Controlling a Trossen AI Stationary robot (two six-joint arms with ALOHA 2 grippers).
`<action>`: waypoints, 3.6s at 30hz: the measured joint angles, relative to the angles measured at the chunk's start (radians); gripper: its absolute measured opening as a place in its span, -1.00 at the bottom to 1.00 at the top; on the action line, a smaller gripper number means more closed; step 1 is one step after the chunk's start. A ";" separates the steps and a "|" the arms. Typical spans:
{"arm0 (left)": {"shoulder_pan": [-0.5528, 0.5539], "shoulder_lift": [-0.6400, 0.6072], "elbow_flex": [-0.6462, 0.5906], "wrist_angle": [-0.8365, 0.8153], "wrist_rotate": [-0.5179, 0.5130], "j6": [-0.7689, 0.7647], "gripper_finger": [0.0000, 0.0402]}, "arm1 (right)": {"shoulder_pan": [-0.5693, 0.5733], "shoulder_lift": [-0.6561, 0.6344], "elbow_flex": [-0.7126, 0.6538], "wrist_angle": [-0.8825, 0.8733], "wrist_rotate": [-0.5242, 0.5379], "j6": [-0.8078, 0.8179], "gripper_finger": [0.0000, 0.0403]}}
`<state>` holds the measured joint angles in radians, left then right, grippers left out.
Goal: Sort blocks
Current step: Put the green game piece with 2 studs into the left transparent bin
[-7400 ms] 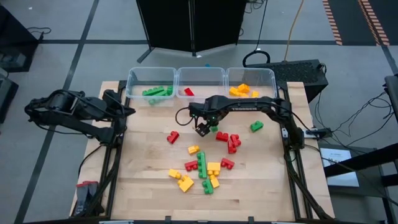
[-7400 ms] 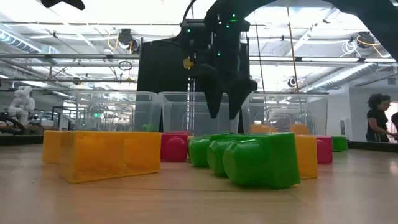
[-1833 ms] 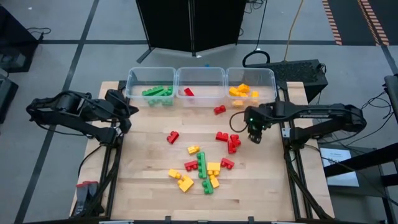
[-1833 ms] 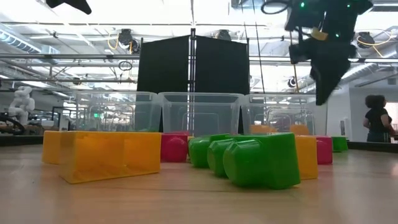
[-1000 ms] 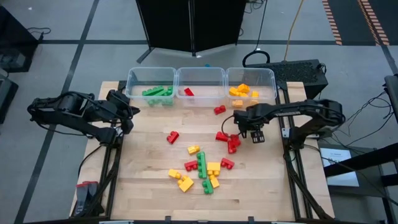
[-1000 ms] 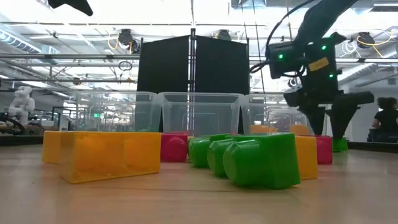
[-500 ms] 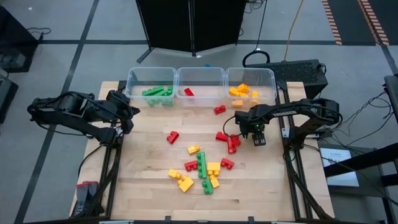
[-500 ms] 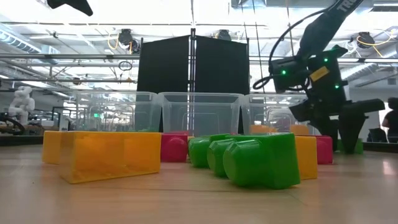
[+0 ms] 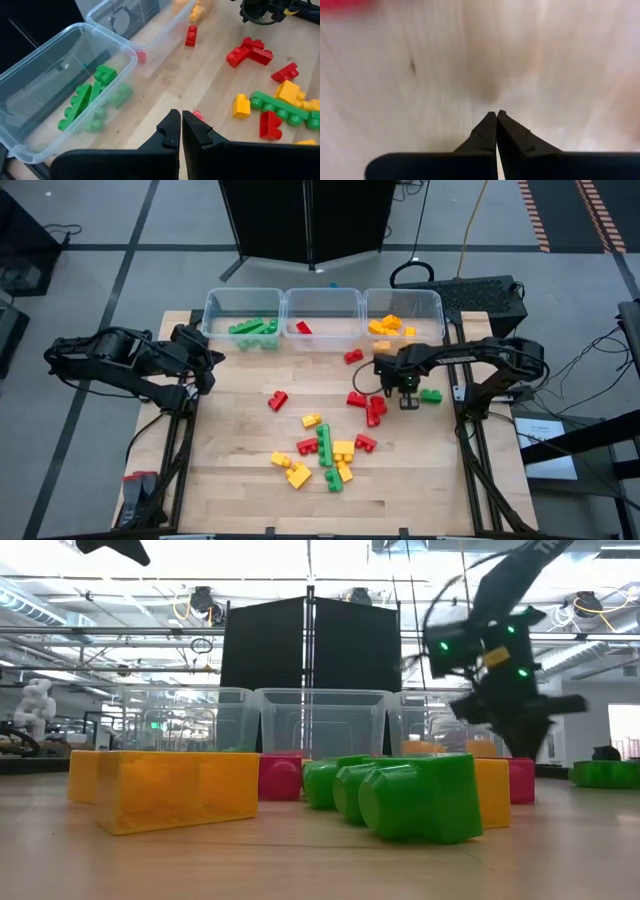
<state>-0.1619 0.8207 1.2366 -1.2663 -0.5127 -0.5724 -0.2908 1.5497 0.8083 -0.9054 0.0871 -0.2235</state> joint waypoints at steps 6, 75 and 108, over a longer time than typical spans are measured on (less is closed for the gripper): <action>0.000 0.000 0.000 0.000 -0.016 0.002 -1.00 | -0.002 0.000 0.166 -0.045 -0.036 0.088 -0.90; 0.000 0.000 0.000 -0.017 -0.016 0.010 -1.00 | -0.008 -0.083 0.129 0.028 -0.092 0.765 0.27; 0.000 0.000 0.000 -0.090 -0.011 0.046 -1.00 | 0.203 -0.083 -0.030 -0.284 0.011 1.989 0.11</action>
<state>-0.1619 0.8207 1.2369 -1.3563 -0.5236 -0.5265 -0.0883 1.4670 0.7785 -1.1890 0.0982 1.7651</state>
